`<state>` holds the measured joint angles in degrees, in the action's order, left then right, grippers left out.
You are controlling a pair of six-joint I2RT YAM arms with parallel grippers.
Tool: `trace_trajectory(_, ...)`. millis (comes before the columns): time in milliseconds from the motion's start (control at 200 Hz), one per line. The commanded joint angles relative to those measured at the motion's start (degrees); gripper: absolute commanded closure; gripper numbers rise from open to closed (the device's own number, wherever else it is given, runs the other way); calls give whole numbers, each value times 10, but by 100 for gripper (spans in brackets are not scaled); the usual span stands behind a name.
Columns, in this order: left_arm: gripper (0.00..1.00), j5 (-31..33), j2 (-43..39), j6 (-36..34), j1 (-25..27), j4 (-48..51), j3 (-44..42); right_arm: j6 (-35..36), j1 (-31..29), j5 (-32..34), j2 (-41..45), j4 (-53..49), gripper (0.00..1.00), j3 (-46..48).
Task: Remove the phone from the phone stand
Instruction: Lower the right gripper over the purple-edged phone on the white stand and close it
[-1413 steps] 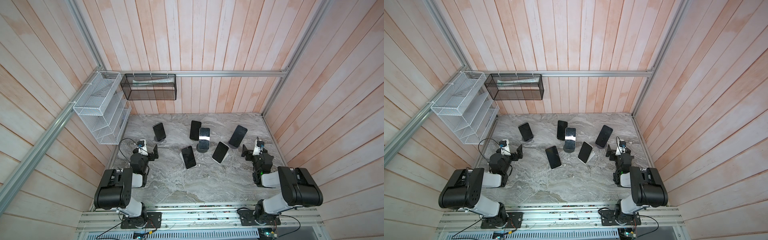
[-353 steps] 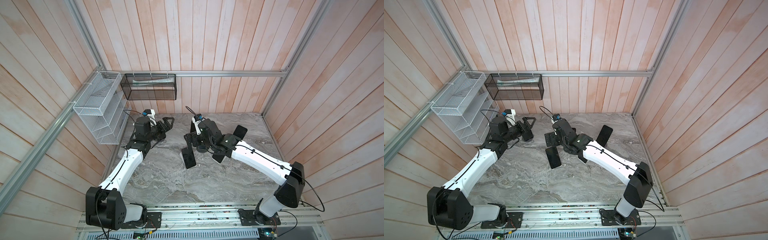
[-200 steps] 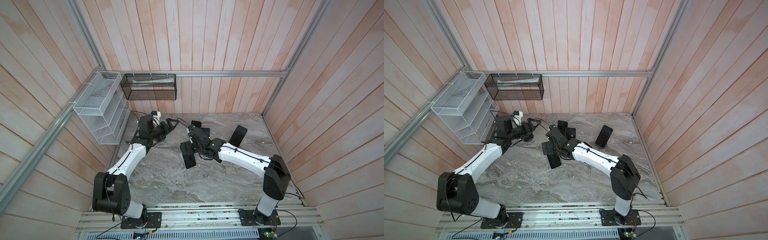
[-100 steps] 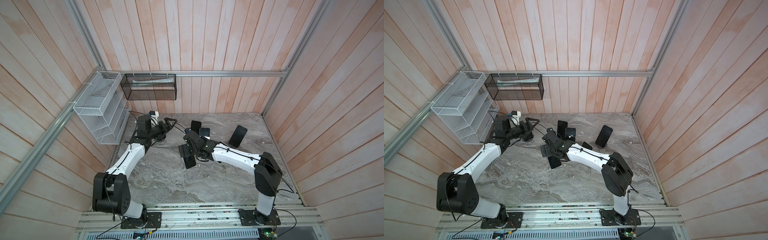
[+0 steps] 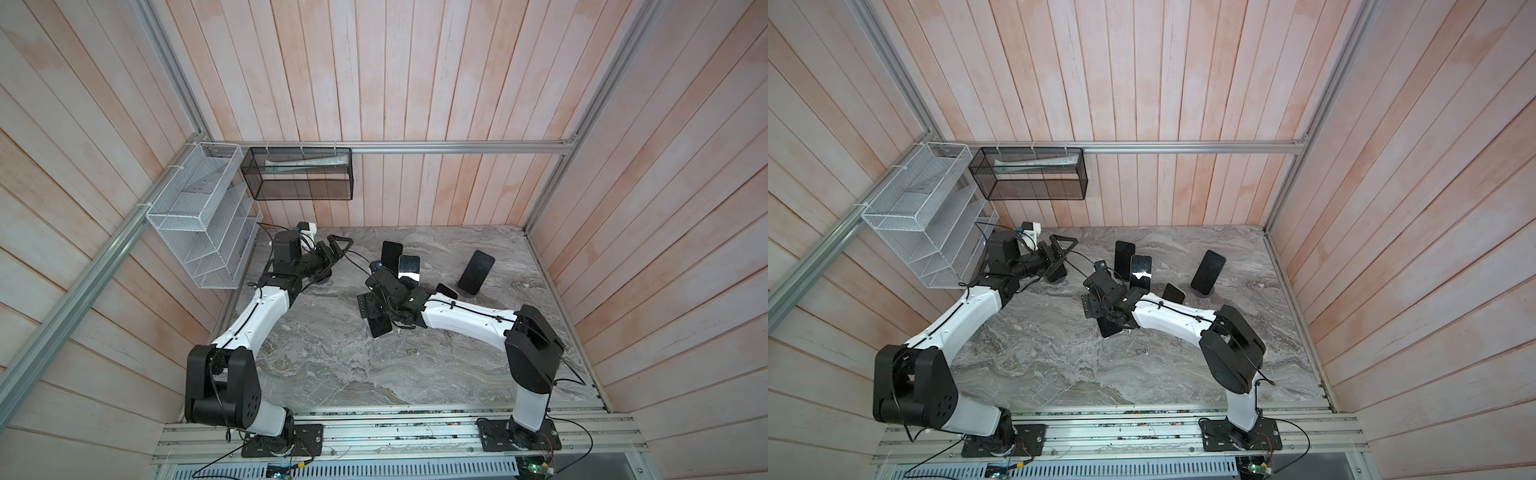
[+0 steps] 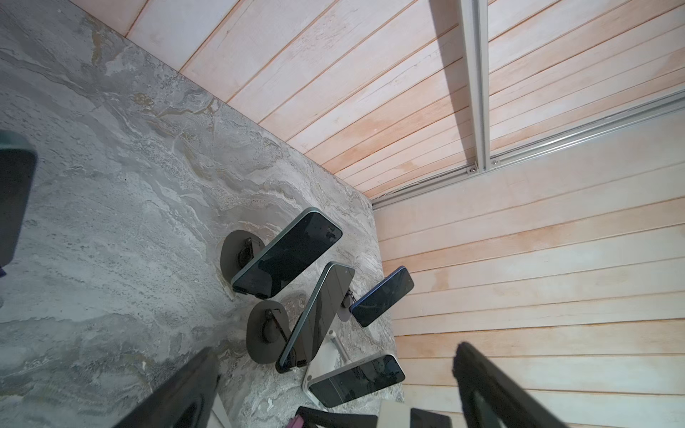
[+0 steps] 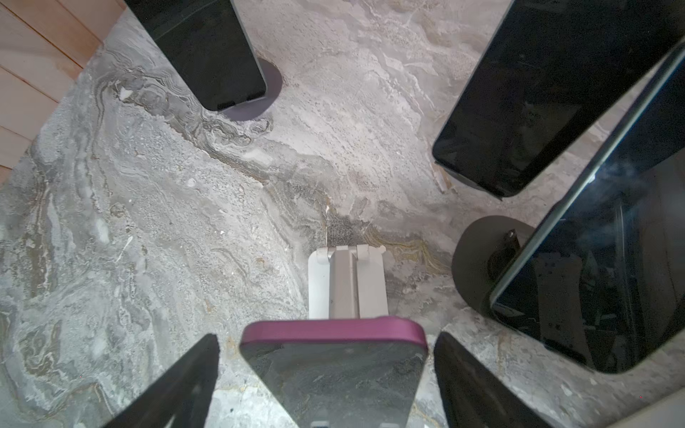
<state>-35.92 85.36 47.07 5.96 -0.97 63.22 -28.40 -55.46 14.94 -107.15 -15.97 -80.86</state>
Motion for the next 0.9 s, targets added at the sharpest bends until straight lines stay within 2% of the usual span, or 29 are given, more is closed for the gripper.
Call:
trace_trajectory(0,0,-11,-4,6,-7,-16,6,-1,-2,24,10,19,11,6)
trace_trajectory(545,0,-22,-1,28,-20,-36,-4,-2,-4,18,-12,27,14,-2)
trace_trajectory(705,0,-34,-2,45,-34,-50,-9,4,-3,-3,-17,39,16,-5)
trace_trajectory(895,3,-37,-5,51,-42,-57,-12,11,-4,3,-17,47,16,-2)
